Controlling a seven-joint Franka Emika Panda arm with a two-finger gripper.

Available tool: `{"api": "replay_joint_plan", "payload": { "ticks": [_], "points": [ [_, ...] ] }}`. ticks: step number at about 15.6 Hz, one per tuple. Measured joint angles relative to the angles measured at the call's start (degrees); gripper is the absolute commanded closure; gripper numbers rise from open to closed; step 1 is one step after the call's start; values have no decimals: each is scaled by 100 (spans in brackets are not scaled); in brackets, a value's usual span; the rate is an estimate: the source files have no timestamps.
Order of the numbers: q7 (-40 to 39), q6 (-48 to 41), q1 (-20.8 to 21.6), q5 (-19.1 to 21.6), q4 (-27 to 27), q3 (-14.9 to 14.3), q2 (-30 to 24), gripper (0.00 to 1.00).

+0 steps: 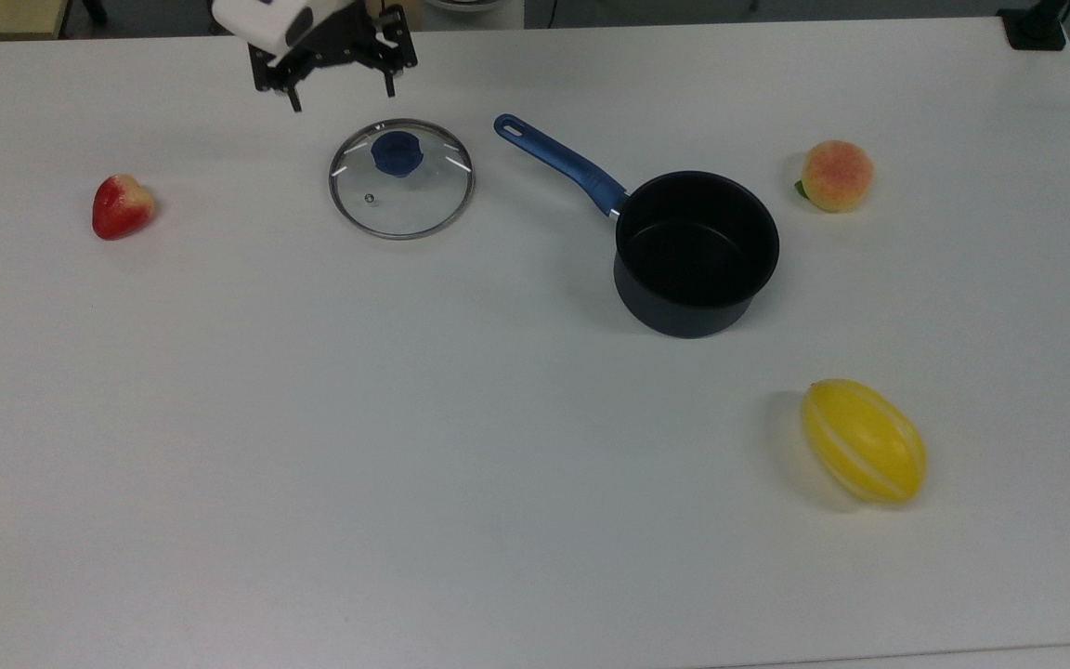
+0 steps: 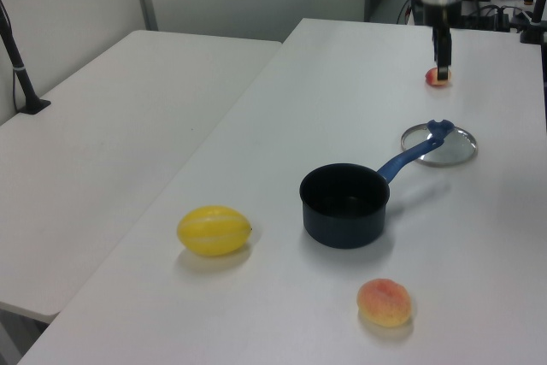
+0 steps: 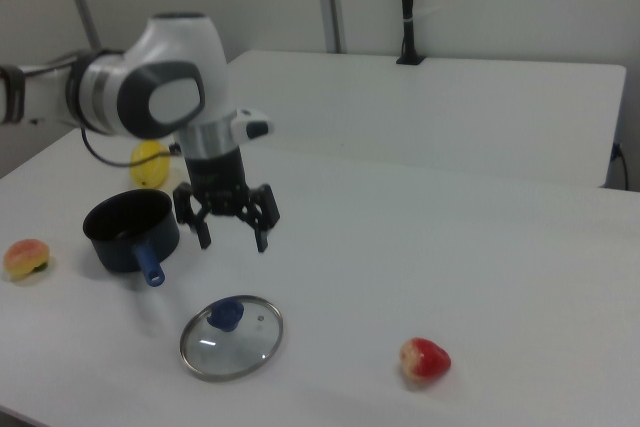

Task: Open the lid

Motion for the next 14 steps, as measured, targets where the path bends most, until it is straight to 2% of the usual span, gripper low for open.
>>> {"api": "replay_joint_plan", "payload": {
  "ticks": [5, 7, 11, 14],
  "points": [
    [913, -1342, -2, 481, 1359, 26, -32, 0],
    [1359, -1719, 1, 548, 1715, 154, -45, 0],
    [2134, -1937, 21, 554, 1993, 592, -47, 0],
    [2275, -1937, 39, 554, 2062, 764, -46, 0]
  ]
}}
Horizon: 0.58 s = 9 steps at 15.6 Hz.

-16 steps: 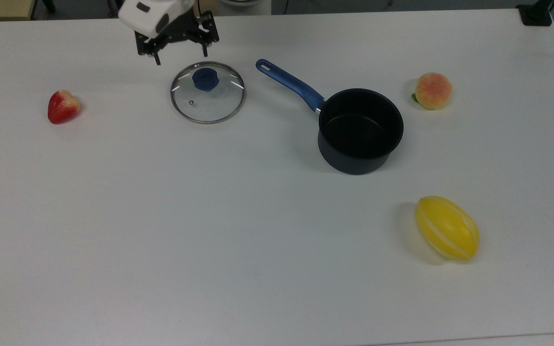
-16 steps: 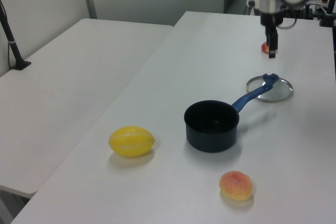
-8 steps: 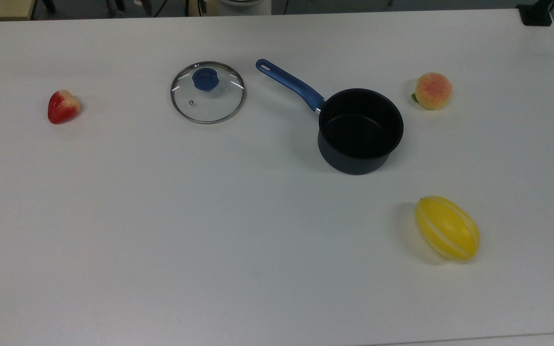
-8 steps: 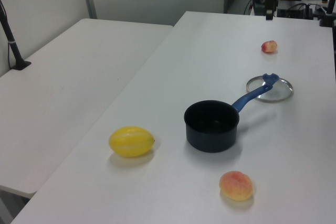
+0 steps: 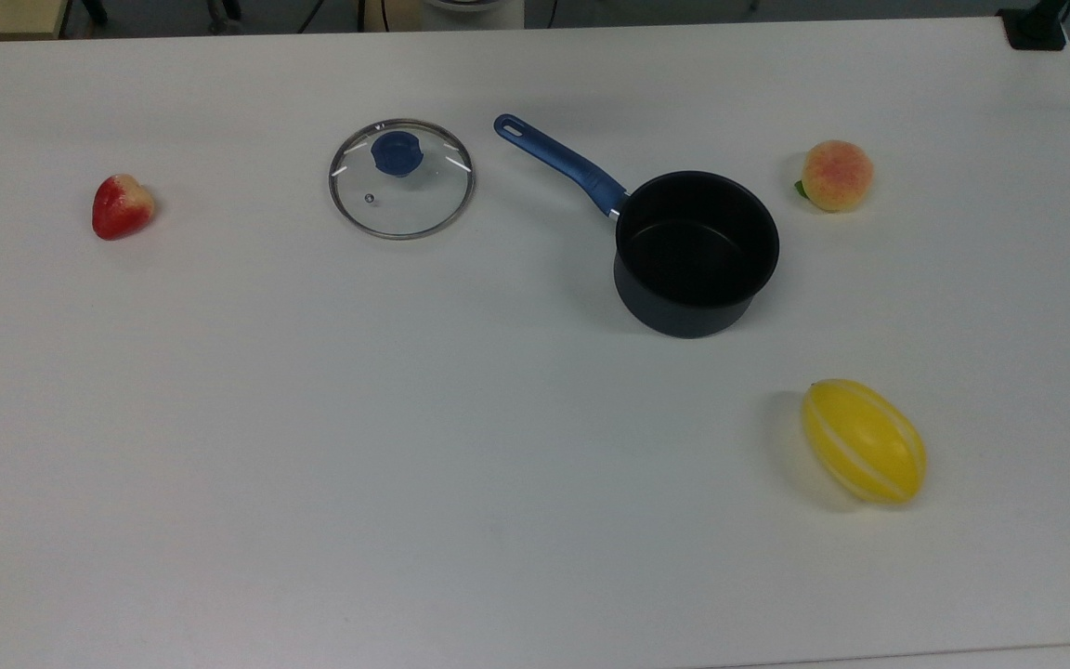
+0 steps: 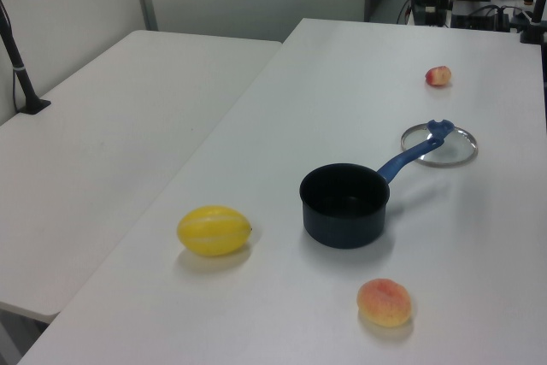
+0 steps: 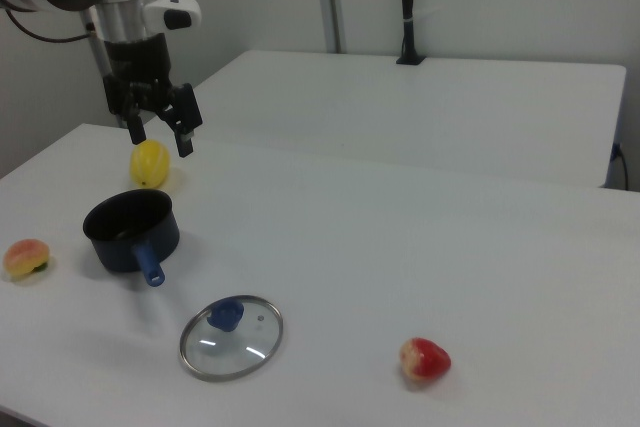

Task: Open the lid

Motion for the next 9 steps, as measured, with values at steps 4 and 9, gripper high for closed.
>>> {"api": "replay_joint_plan", "payload": {
  "ticks": [4, 9],
  "points": [
    [-1, 438, -7, 0, 6, 9, 26, 0],
    [-281, 959, -58, 83, -39, 2, 134, 0]
  ]
}}
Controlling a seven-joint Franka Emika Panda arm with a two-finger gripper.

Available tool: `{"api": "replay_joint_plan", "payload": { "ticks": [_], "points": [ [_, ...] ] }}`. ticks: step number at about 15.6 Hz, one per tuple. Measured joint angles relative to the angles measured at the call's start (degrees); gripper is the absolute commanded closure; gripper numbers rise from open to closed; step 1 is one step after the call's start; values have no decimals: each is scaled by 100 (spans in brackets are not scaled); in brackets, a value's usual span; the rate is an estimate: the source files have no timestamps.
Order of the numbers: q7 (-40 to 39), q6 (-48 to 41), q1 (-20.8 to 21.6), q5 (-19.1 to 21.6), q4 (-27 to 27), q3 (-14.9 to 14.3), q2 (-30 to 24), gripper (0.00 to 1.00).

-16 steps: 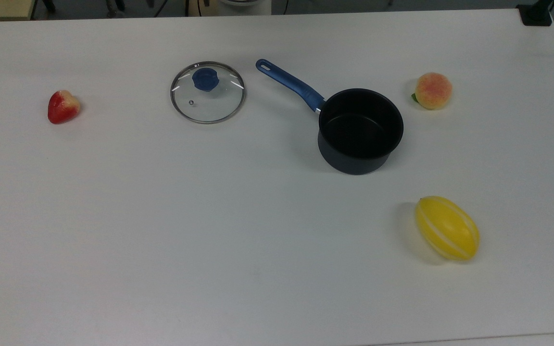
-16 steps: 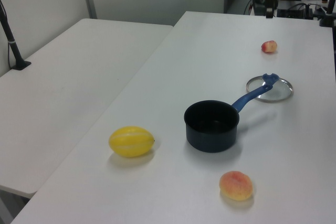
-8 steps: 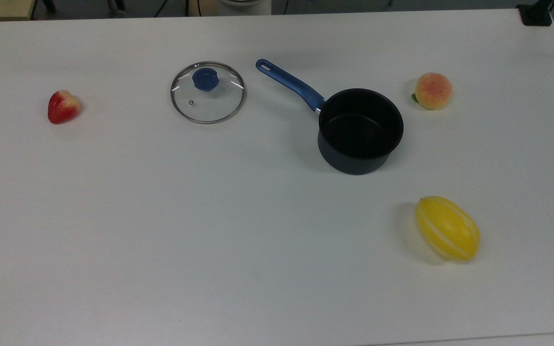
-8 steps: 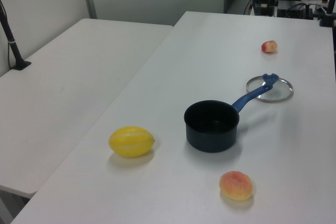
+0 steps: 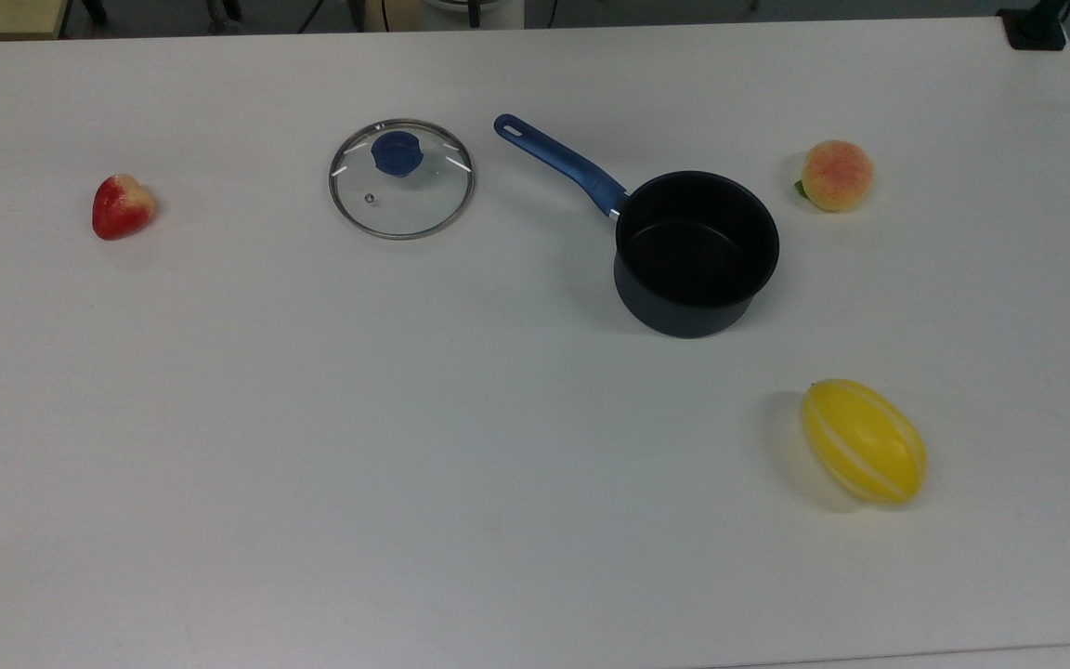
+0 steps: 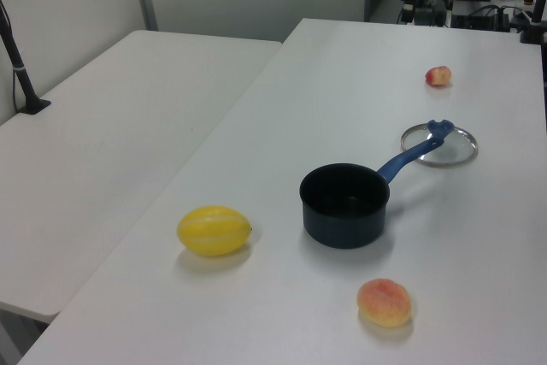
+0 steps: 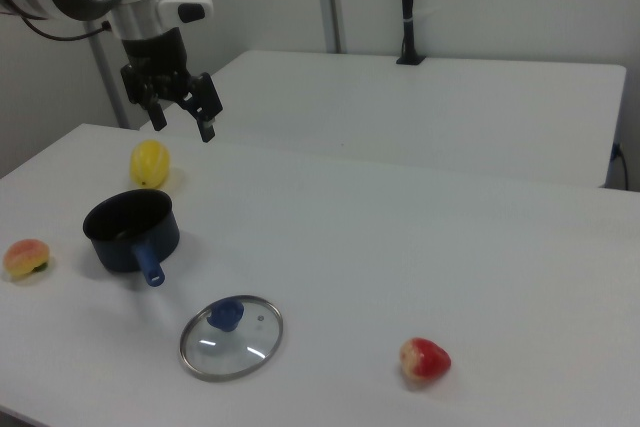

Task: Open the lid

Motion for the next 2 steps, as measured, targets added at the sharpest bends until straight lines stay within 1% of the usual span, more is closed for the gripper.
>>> {"api": "replay_joint_plan", "payload": {
  "ticks": [2],
  "points": [
    [-18, 2, -18, 5, 0, -4, 1, 0]
  ]
}}
